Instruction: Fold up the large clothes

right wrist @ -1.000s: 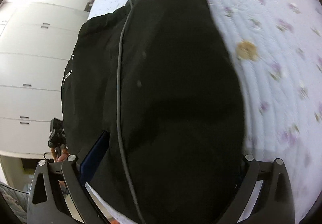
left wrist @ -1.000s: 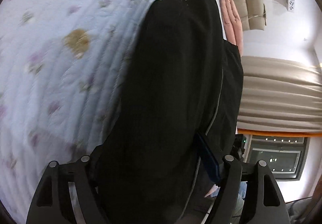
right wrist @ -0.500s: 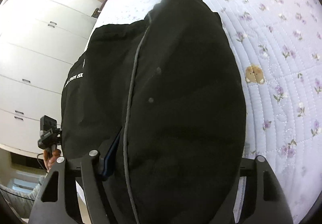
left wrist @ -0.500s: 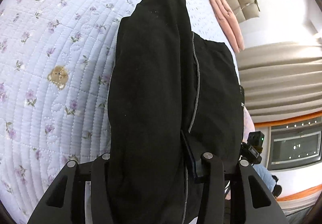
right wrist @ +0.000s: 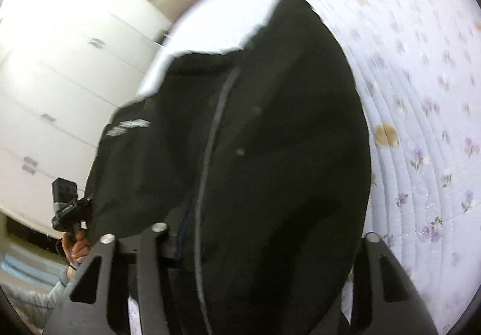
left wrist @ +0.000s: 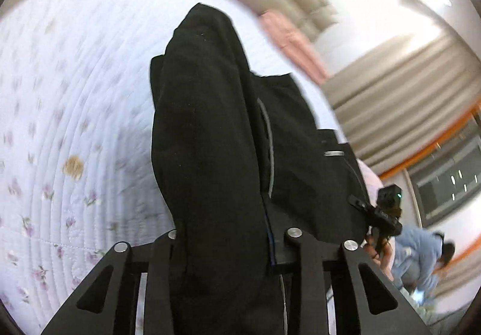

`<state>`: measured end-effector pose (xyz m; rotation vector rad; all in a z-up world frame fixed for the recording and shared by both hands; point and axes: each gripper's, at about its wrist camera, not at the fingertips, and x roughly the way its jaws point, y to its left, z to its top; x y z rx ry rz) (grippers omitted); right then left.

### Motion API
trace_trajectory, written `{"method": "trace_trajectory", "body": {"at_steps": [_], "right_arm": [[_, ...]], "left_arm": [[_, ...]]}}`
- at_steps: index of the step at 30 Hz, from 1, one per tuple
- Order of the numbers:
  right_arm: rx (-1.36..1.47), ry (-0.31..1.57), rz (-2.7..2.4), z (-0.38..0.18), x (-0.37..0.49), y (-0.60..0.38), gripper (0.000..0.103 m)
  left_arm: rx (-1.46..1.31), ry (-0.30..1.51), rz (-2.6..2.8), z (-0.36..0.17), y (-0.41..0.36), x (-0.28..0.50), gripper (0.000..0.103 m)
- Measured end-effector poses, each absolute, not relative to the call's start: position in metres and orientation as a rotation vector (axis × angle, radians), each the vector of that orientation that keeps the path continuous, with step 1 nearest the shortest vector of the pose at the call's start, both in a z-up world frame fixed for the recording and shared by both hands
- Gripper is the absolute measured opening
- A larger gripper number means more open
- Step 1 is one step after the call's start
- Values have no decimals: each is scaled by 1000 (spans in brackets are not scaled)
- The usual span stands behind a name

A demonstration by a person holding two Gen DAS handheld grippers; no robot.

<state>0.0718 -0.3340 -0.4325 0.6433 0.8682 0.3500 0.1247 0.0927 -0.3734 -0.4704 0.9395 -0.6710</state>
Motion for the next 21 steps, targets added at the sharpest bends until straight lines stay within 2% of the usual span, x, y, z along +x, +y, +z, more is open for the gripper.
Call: {"method": "trace_trajectory", "body": {"at_steps": [3,8,13,17,21], "right_arm": [[579,791,374,-401,47,-311,46],[478,696,371,-343,-16,-255,45],[467,678,364,-289,-75,-195,45],[408,760,365,-285,-98,-154,46],[421,856,352,-333,-102,-128,46]], "left_arm": [[-419,819,-720,-335,96,89,29],[-385,634,-772,-271,142,4,29],[-425,624,-738,-236,195,-62,29],[-456,672,-696,-251,234,-104,29],[-515,767,-624,-309,258,-115,30]]}}
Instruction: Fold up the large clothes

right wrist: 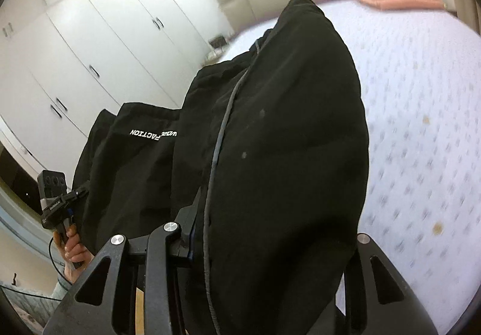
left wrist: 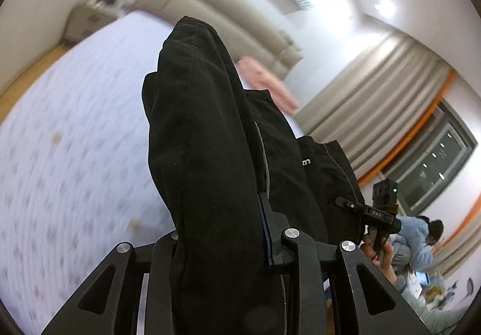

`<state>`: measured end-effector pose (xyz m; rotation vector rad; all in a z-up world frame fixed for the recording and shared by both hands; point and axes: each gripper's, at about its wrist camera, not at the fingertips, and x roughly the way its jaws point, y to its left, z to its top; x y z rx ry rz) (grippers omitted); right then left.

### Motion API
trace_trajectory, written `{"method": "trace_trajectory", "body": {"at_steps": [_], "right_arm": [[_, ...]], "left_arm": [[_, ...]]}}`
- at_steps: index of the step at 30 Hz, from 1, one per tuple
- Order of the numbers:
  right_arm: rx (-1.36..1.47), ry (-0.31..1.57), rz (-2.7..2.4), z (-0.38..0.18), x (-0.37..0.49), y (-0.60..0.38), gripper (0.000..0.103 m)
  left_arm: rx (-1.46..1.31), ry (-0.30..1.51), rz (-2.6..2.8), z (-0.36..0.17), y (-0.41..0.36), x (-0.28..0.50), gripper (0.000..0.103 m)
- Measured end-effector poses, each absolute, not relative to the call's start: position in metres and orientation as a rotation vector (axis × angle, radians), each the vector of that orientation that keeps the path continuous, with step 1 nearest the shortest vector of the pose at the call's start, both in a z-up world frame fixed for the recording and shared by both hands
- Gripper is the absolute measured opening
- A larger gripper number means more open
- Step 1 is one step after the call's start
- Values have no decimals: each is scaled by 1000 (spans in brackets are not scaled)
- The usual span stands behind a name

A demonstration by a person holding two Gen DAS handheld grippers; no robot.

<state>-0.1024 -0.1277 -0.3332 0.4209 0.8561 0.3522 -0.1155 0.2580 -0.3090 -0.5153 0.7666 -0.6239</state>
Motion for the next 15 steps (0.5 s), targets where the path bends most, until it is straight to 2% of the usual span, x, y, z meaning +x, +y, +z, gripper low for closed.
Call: {"method": "trace_trajectory", "body": {"at_steps": [3,4,5,6,7,8,11,15], "right_arm": [[399,1006,294,-406,-89,-115,50],[378,1043,223,-428,-86,-117,53],[397,1068,164,-451,-84,-125,65],[488,1070,180,-466,-85,-137,74],[628,1050,201,-478,-88,-153,75],[716,1038,205,-484,-92,-165,75],[661,1058,180,-473,-97,-171,75],[427,1027,79,-423,-103,-165,77]], "left_arm": [[-528,897,-504,-376,271,-113,33],[-548,927,-450,-392,278,-112,37],[-615,958,-432,-417,291,-108,44],[-738,979,-460,-441,306,-106,48],[-882,980,-495,-460,322,-106,52],[-980,979,-524,-469,333,-107,52],[-857,968,-448,-444,345,-110,52],[-667,852,-367,-380,358,-128,50]]}}
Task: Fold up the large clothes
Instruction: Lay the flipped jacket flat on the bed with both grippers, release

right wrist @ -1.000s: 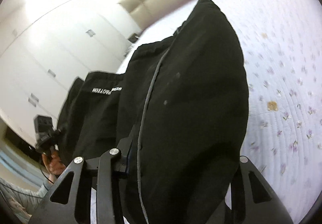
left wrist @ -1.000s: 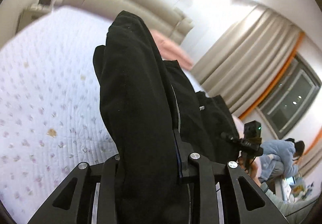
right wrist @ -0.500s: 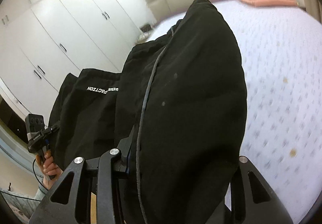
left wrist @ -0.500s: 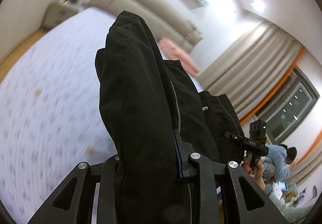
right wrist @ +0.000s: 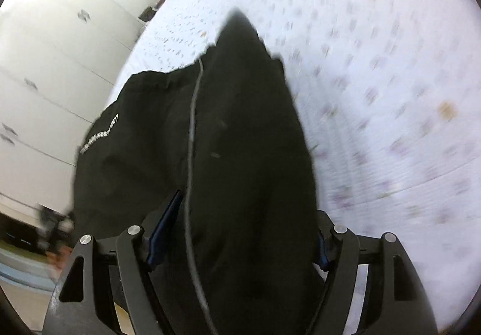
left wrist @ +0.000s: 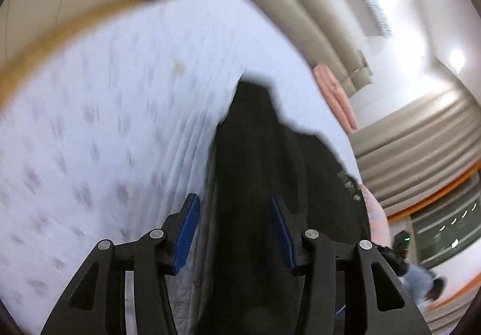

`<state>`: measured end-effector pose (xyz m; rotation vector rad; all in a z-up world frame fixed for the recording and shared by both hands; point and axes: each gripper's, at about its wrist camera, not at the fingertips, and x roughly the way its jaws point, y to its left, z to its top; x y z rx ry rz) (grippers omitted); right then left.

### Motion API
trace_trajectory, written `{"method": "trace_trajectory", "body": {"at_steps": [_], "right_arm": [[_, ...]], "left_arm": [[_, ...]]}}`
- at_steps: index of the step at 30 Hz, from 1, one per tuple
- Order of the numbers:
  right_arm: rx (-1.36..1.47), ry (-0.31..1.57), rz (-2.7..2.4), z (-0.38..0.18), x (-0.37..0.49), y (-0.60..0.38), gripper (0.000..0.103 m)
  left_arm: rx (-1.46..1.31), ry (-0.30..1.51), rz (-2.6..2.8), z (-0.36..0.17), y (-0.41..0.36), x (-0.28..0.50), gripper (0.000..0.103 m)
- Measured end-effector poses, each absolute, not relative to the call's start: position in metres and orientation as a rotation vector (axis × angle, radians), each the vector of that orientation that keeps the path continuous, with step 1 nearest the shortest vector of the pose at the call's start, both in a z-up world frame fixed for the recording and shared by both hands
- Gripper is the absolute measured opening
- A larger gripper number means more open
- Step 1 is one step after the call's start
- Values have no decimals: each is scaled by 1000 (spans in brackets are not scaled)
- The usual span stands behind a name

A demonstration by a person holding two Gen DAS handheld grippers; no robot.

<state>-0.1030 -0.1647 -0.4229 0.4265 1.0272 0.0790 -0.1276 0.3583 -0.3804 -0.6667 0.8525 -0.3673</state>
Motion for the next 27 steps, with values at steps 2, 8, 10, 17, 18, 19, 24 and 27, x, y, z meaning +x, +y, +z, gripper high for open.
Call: {"method": "trace_trajectory", "body": {"at_steps": [2,8,10,17,18,19,24,27], "right_arm": [[301,942,50,-397,-118,-157,78],[129,855,-22,-372,-136,-113,81],[49,826,-123,-370,-138,-101,81],[38,723,-157,-334,-136,-93,81],[60,750,-110,-337,-131,-85,81],[103,795,-48,-346,-123,-75,81],[140,1057,59,-430,-74,-22,77],[119,1038,-8,-448,-82,-11,82]], "left_arm": [[-612,797,-374,-350,354,-139,50],[-376,753,-477,-300,266,-135,51],[-327,777,-500,-300,240,-130,51],[-197,888,-513,-330,172,-129,51],[-195,921,-495,-338,169,-126,51],[-190,950,-480,-344,166,-122,51],[-53,1018,-453,-370,148,-111,51],[-28,1007,-427,-370,145,-115,52]]}}
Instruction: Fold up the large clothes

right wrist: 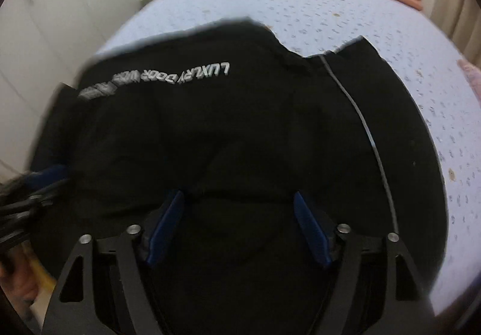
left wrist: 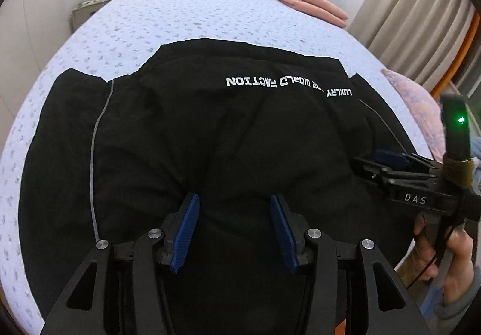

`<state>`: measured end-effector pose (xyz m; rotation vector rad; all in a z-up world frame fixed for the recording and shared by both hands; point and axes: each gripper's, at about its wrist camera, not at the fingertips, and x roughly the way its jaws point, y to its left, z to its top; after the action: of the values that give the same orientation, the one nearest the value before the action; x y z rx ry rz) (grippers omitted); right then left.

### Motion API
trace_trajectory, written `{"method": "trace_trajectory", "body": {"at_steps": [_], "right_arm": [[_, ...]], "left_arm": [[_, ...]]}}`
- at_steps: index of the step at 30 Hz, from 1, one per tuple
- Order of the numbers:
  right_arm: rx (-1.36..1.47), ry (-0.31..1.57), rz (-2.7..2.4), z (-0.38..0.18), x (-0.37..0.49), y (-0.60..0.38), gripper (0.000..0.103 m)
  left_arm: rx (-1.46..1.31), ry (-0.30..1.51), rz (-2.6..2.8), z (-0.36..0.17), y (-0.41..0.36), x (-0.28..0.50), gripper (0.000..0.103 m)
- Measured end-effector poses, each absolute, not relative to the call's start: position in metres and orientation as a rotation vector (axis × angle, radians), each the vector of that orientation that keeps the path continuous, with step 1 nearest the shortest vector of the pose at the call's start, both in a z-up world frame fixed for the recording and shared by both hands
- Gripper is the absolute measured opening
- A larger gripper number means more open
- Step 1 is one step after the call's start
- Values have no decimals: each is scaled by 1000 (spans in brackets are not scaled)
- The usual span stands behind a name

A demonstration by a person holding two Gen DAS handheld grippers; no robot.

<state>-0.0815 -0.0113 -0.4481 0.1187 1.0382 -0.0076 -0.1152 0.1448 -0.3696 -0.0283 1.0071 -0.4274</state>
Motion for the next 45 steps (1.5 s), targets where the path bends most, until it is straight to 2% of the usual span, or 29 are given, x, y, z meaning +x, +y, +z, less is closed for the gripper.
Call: {"method": "trace_trajectory", "body": {"at_steps": [6,14,15,17,20,31,35,45], "right_arm": [[167,1050,-67,-423,-100,-10,82],[205,849,-136,-331,-170,26,83],[194,826,-144,-317,-176,31,84],[163,801,-150,-300,-182,40,85],[131,759,-170,-271,-197,59,86],[120,706,-162,-231,-235,92,88],[127,724,-165,-231,-233,96,91],[141,761,-158,-233,-205,98,92]], "left_arm": [[-23,952,-336,-345,148,-138,52],[43,696,-257,-251,163,-202,52],[31,661,-261,-235,166,-211,53],[14,628,-263,-214,169,-223,63],[0,594,-263,-189,170,-237,64],[24,568,-209,-171,181,-265,65],[20,579,-184,-173,187,-263,65],[47,629,-115,-184,190,-240,65]]}}
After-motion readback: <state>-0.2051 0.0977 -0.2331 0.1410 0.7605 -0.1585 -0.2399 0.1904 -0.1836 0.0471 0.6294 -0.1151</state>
